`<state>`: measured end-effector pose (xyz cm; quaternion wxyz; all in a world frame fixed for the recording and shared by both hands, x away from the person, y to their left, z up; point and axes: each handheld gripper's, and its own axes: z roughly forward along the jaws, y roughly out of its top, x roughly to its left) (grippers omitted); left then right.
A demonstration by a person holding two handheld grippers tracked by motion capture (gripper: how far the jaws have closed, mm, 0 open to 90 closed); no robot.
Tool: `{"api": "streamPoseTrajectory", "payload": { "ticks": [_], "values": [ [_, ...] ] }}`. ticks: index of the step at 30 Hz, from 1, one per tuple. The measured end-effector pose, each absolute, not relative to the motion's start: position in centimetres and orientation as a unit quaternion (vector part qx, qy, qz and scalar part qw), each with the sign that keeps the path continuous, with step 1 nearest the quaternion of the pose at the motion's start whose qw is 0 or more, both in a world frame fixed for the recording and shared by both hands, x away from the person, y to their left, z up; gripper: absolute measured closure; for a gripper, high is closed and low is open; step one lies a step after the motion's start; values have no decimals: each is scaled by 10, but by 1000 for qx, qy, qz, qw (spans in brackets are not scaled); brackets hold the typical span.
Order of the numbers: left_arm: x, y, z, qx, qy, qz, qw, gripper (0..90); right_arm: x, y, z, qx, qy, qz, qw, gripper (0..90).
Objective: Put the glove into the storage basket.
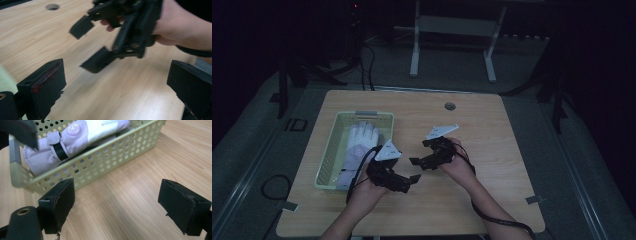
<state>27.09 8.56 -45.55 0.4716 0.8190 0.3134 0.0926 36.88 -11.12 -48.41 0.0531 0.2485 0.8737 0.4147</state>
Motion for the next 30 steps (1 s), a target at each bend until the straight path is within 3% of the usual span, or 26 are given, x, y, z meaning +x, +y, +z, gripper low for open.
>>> {"api": "streamPoseTrajectory", "payload": {
  "ticks": [10,30],
  "values": [
    [258,52,-460,832,270,59,480,24,363,-140,-495,255,872,416,54,139],
    [247,7,-507,852,230,4,470,23,347,-191,-531,253,876,409,48,136]
  ]
}}
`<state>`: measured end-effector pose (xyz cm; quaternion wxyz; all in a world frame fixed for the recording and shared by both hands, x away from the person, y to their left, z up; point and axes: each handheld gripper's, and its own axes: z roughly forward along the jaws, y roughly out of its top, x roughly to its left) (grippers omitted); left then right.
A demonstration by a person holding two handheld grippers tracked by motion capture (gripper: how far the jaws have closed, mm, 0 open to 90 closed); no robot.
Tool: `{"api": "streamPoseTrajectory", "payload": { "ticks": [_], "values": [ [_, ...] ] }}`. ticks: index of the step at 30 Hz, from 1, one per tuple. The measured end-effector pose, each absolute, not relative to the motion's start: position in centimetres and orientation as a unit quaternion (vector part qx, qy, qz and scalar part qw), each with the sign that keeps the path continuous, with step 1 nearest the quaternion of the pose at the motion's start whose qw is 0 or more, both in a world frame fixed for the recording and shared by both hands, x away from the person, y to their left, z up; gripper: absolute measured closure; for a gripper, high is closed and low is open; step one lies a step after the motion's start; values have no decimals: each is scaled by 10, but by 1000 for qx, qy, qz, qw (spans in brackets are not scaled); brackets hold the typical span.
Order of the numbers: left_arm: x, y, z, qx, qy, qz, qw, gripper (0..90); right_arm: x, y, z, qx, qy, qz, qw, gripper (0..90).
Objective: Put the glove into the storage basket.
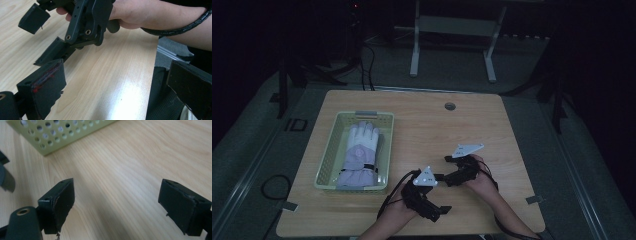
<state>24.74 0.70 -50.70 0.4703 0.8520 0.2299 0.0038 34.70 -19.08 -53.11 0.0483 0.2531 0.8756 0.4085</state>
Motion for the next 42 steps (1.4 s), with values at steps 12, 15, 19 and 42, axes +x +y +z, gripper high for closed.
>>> {"api": "streamPoseTrajectory", "payload": {
  "ticks": [12,15,19,42],
  "values": [
    [250,-4,-538,856,215,0,471,24,335,-229,-545,268,875,401,53,136],
    [250,-6,-544,853,219,-5,473,24,331,-237,-550,275,873,399,57,135],
    [249,-10,-552,854,219,-10,472,23,330,-244,-554,280,872,397,58,131],
    [243,-25,-568,859,204,-6,469,24,309,-274,-560,283,866,402,92,121]
  ]
}}
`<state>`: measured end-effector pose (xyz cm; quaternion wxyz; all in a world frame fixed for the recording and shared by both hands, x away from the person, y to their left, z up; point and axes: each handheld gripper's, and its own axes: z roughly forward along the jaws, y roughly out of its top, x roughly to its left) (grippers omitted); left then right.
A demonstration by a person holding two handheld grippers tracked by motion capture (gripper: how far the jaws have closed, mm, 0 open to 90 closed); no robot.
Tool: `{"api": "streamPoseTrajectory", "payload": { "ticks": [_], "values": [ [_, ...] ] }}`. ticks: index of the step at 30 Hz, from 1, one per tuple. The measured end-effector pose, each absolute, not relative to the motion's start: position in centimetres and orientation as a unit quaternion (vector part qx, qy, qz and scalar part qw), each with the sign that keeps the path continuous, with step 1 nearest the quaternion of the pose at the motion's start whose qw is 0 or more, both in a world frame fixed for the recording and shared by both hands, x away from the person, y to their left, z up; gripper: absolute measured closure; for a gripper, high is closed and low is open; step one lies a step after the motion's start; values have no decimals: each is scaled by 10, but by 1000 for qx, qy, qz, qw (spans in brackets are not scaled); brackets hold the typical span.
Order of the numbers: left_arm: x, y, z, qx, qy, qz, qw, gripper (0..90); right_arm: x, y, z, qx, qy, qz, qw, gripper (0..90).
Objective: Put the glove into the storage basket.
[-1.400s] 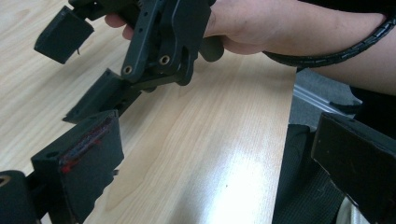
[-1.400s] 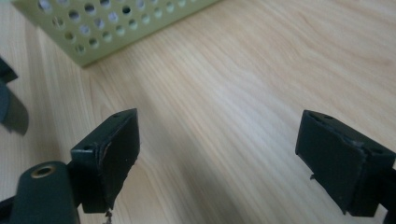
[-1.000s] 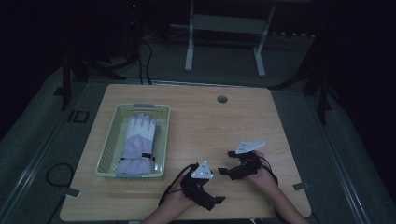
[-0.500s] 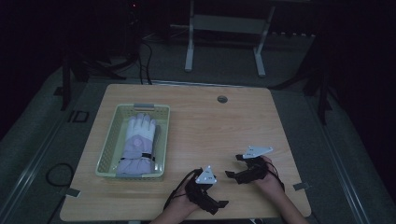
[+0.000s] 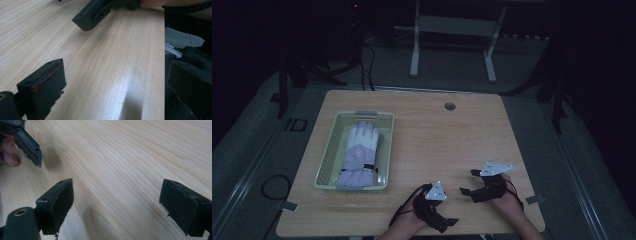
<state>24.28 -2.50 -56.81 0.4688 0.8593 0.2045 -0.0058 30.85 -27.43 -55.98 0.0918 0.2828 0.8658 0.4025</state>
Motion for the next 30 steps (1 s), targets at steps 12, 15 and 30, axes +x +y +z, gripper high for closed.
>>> {"api": "streamPoseTrajectory", "payload": {
  "ticks": [12,15,30],
  "values": [
    [240,-23,-570,859,201,8,470,24,297,-277,-562,269,859,420,111,123],
    [240,-22,-570,858,202,7,471,24,297,-278,-562,271,859,420,110,123],
    [240,-21,-572,858,206,9,471,24,301,-280,-562,287,856,413,122,135]
  ]
}}
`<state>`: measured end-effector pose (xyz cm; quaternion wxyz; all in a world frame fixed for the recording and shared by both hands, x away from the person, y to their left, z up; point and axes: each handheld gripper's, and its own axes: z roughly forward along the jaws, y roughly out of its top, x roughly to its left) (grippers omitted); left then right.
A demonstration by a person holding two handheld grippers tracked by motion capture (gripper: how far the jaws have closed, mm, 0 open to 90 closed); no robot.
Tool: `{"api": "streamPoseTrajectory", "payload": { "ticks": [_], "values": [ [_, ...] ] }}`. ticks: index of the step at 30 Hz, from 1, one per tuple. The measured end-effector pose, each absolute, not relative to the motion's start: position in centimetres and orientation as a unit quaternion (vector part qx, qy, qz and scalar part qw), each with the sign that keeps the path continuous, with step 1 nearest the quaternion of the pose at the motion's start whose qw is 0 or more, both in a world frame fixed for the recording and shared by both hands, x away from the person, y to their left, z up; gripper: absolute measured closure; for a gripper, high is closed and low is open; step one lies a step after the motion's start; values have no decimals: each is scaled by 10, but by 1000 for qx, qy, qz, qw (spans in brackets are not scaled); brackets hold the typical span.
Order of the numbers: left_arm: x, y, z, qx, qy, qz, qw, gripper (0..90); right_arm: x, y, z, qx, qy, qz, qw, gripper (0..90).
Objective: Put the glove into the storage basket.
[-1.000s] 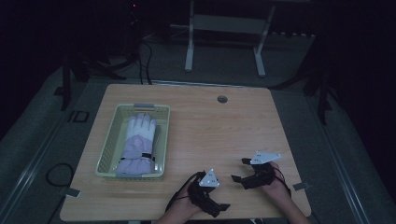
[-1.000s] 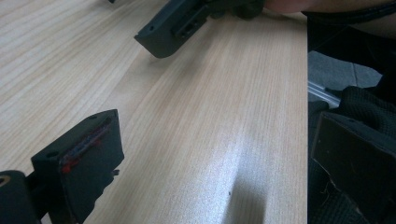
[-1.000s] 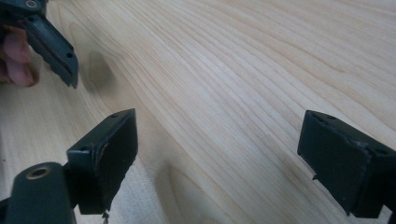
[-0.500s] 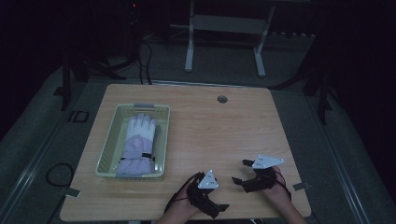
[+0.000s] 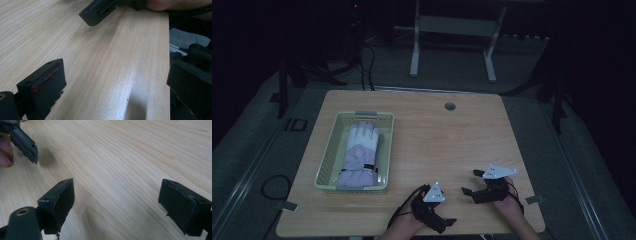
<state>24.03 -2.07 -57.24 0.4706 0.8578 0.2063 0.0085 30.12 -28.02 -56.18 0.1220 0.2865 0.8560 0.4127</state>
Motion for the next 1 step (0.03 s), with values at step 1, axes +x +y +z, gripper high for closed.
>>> {"api": "streamPoseTrajectory", "payload": {
  "ticks": [1],
  "values": [
    [240,-21,-572,858,206,9,471,24,301,-280,-562,287,856,413,122,135]
  ]
}}
